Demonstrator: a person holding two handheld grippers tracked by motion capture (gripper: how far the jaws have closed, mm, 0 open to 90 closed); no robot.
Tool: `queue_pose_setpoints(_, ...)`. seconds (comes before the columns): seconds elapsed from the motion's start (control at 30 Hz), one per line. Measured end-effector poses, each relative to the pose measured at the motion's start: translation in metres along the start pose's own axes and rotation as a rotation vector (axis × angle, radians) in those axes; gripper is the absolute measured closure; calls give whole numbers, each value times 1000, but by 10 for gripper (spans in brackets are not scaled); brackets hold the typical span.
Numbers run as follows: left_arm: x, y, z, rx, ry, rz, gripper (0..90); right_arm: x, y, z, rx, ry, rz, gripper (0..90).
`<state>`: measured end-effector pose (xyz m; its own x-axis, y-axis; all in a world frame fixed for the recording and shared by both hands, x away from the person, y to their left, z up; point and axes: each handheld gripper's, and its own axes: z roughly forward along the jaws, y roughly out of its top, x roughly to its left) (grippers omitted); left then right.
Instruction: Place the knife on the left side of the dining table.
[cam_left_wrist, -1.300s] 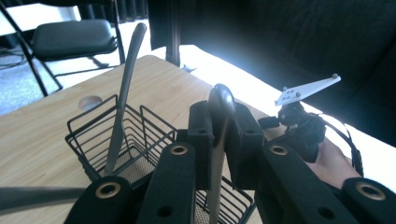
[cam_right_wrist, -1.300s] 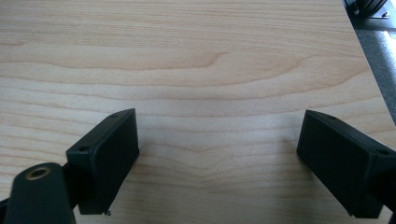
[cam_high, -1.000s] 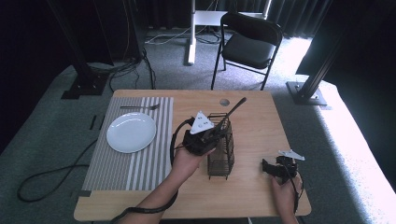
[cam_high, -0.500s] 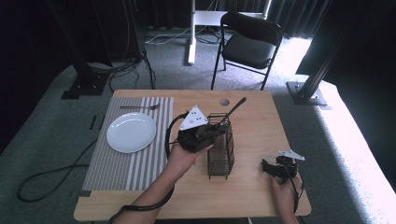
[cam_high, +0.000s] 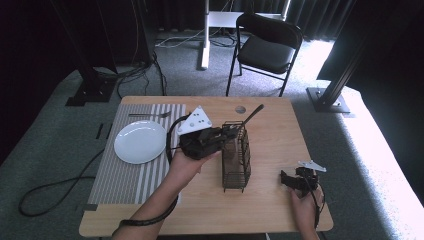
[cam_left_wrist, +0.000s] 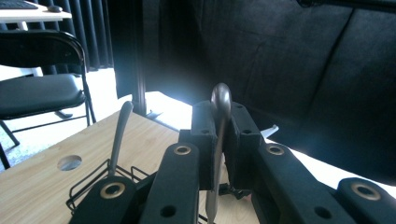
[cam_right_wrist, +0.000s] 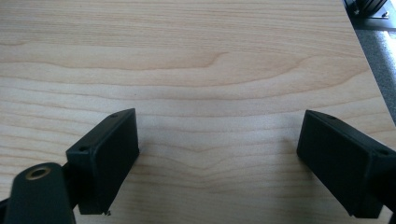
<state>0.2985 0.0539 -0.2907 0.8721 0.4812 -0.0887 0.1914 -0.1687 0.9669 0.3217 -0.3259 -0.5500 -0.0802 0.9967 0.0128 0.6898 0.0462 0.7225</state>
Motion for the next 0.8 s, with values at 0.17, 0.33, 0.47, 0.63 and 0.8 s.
queue_pose_setpoints(0.17,0,8,-16,-13,18,10,837,0,0,0,0,0,0,121)
queue_pose_setpoints(0.33,1,12,-32,-17,28,8,837,0,0,0,0,0,0,121)
queue_pose_setpoints(0.47,4,12,-43,-22,45,1,837,0,0,0,0,0,0,121)
queue_pose_setpoints(0.63,12,8,-57,-23,94,-15,837,0,0,0,0,0,0,121)
queue_pose_setpoints(0.8,22,1,-70,-23,147,-34,837,0,0,0,-1,0,0,121)
